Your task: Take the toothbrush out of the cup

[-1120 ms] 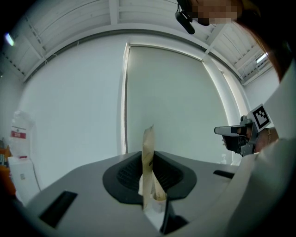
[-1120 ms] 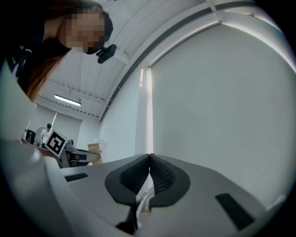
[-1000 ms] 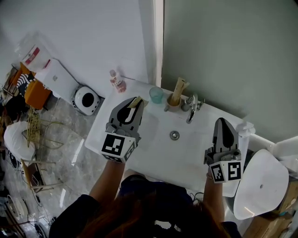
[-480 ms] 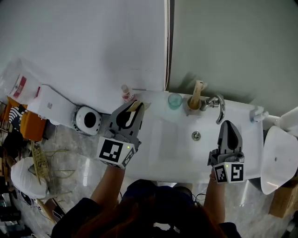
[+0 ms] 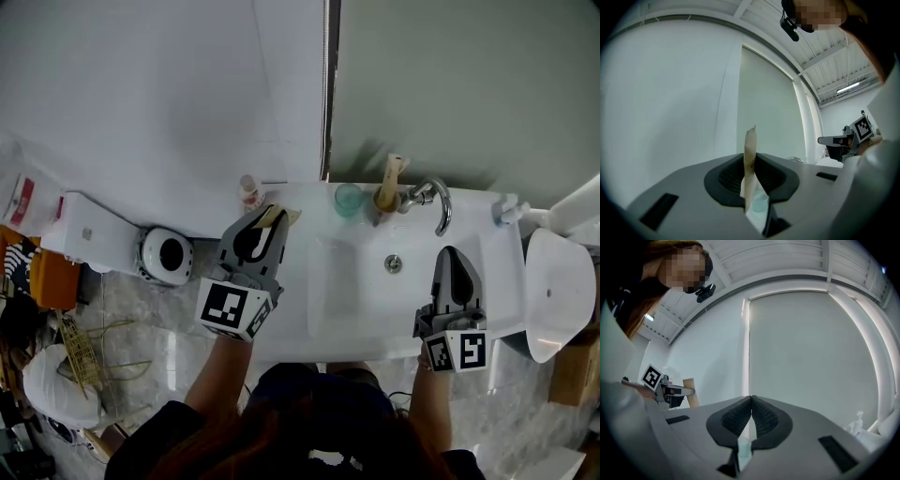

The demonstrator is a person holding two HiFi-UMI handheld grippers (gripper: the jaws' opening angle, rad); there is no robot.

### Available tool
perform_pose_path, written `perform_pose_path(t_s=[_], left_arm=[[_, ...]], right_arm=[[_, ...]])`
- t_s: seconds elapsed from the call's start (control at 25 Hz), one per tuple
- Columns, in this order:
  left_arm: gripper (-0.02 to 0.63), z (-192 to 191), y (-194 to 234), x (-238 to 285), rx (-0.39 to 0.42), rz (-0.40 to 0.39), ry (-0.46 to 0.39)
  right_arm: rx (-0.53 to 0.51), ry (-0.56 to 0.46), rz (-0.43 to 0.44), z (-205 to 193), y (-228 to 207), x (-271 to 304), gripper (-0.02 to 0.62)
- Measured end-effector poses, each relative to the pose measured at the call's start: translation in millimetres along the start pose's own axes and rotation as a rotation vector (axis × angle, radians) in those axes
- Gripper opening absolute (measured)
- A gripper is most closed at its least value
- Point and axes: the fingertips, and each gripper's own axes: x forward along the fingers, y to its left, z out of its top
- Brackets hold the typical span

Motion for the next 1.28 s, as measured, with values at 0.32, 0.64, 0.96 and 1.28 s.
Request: perform_pose_path(t_s=[0.32,0.64,0.96,1.28], left_arm=[[0.075,3,-7,1,-0.008,0.006,0.004],[0.075,13,-11,8,0.001,0.065,-0.001],[0.075,3,-15,20,0.009,0.094,0.024],[0.075,-18,-3,32,-0.011,0.092,0.05]], right_arm=[[0.025,0.017,0.033,-8,2,12,0.015],[0.042,0.043,0.129,-11,8,33,0.015],[0.043,0.097,0.081,-39,-4,78,0.023],[0.07,0.184,-0.051,-94,-24,143,0.104]])
